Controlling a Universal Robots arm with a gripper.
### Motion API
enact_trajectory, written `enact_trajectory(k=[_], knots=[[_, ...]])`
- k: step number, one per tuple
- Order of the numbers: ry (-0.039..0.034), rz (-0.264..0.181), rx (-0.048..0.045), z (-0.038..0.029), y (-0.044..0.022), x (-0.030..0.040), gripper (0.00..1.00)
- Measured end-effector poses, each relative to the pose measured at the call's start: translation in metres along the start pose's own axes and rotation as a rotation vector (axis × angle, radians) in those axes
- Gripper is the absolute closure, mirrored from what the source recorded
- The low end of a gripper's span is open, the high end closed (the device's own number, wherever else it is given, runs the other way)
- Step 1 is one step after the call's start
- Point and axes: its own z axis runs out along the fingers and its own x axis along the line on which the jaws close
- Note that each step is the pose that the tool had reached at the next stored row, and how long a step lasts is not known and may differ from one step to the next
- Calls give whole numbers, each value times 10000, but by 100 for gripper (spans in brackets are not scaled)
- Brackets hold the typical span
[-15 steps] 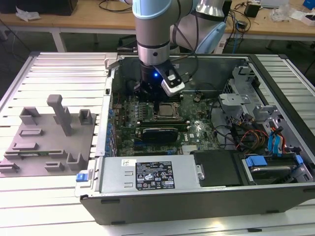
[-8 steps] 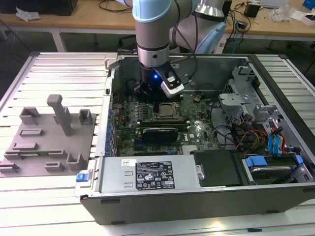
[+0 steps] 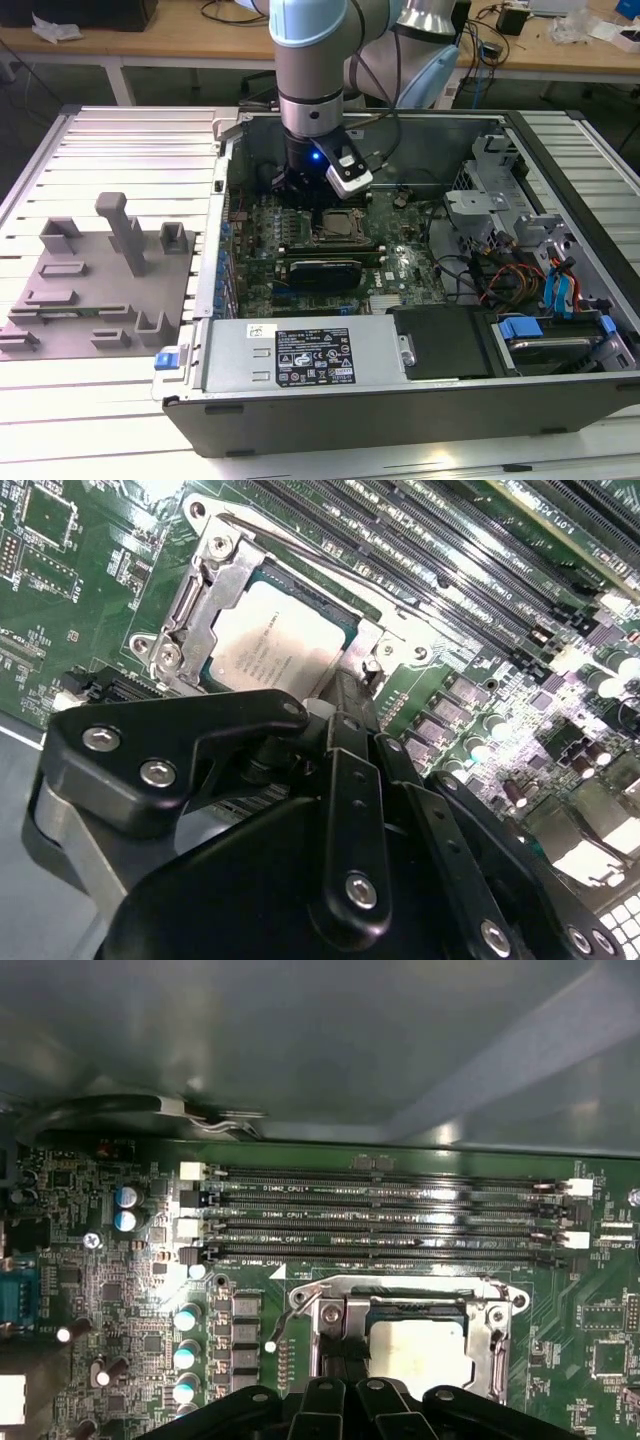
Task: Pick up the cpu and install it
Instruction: 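Close the cpu cover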
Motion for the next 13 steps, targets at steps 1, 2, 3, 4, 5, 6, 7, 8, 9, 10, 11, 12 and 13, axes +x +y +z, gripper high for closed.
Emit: enact_trajectory(k=[1,2,3,4,5,6,7,8,9,10,11,12,13], knots=[[1,0,1,1,5,0,89],[0,0,0,2,8,0,89],[-1,0,-2,4,14,0,89],[-2,0,-3,4,16,0,89],[-2,-1,-2,4,18,0,89],[-1,-2,-2,2,17,1,89],[0,-1,-1,-2,18,0,89],[-4,0,-6,-7,19,-1,89],[-9,1,-12,-13,20,-3,89],[-12,2,-15,-18,20,-4,89],[-5,1,-6,-45,19,-5,89],[-5,1,-6,-56,18,-5,89],[-4,1,-5,-67,17,-7,89]])
